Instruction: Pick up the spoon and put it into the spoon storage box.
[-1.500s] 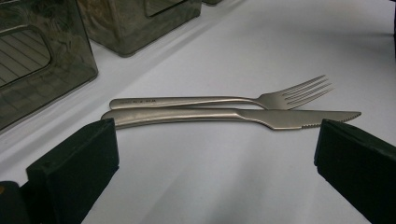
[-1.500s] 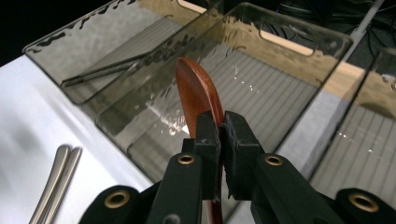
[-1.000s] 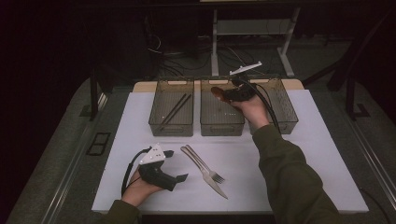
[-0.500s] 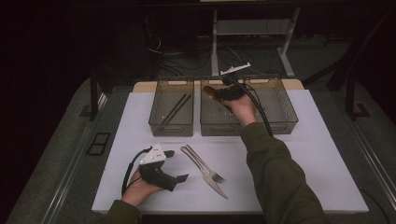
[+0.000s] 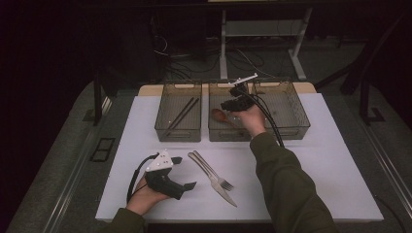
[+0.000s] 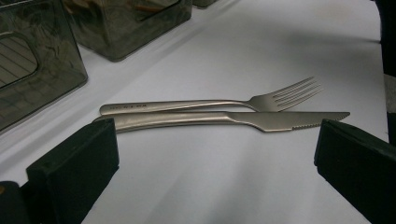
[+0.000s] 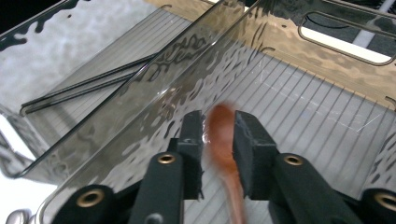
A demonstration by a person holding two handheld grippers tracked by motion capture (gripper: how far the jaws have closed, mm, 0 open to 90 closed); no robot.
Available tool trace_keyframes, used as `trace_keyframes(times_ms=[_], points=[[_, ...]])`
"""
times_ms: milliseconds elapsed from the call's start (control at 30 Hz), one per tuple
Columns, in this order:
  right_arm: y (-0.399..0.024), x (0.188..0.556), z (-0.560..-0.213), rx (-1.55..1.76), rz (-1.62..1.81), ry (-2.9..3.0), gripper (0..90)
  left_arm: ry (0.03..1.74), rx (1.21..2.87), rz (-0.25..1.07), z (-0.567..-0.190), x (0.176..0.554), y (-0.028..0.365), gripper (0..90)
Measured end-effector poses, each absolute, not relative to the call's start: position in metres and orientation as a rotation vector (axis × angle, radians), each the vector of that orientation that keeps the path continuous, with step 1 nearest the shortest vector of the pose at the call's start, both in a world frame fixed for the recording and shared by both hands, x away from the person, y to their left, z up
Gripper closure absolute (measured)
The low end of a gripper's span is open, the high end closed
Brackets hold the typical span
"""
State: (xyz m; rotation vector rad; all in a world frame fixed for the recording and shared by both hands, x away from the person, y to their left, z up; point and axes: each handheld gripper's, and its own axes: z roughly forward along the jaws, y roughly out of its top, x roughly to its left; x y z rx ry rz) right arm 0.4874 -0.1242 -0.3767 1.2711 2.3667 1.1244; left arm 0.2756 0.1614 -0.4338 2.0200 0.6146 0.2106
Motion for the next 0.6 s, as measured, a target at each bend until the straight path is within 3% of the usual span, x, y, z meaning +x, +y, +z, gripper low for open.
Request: trace_keyframes(times_ms=[233,600], points=[[-0.138,0.474,-0.368,1.244,1.188,2.357,56.3,0.621,2.02,0.21,-0.434,0.275,0.161,0.0],[-0.164,0.442,-0.357,1.154,1.299,2.386,43.2,0.612,2.04,0.207,-0.434,0.275,0.162,0.0]])
